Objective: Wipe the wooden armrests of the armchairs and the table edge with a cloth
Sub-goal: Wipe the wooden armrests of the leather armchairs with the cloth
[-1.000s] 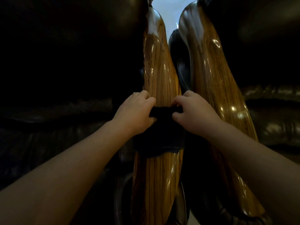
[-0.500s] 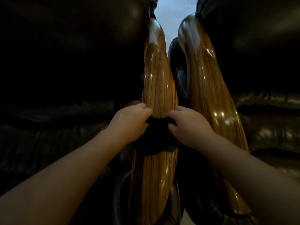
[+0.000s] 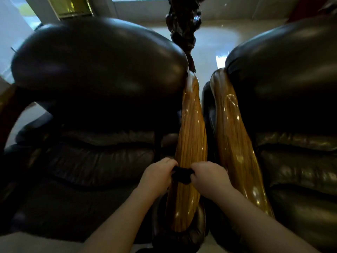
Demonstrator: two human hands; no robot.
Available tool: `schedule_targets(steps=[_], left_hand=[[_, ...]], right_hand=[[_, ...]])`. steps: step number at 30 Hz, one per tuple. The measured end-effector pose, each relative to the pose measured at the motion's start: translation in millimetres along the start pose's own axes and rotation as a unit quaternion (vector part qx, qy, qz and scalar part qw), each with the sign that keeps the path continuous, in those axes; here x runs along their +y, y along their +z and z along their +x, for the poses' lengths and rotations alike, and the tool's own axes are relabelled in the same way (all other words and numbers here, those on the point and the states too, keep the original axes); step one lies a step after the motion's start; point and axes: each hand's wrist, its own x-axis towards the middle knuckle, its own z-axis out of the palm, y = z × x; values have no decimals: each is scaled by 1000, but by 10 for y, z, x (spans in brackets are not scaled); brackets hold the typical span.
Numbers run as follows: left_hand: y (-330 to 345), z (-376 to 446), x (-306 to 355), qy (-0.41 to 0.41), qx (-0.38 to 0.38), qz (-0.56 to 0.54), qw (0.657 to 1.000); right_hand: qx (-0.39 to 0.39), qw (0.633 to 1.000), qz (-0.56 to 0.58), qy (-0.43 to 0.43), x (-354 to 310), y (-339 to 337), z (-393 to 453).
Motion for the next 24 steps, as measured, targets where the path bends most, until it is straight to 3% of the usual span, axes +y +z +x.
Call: schedule_targets(steps=[9,19,24], left_hand=[[-646,-567,-88,9,19,-18,1000],[-1417,-1465,-1034,70,14,25,997],[-1744,-1956,-1550,44,22,40,998]], right_hand=[[42,999,-14,13,-765,-419,-304],[67,996,-28,51,-2219,-268,-451],[85,995,-52,18,-3050,-101,-569]])
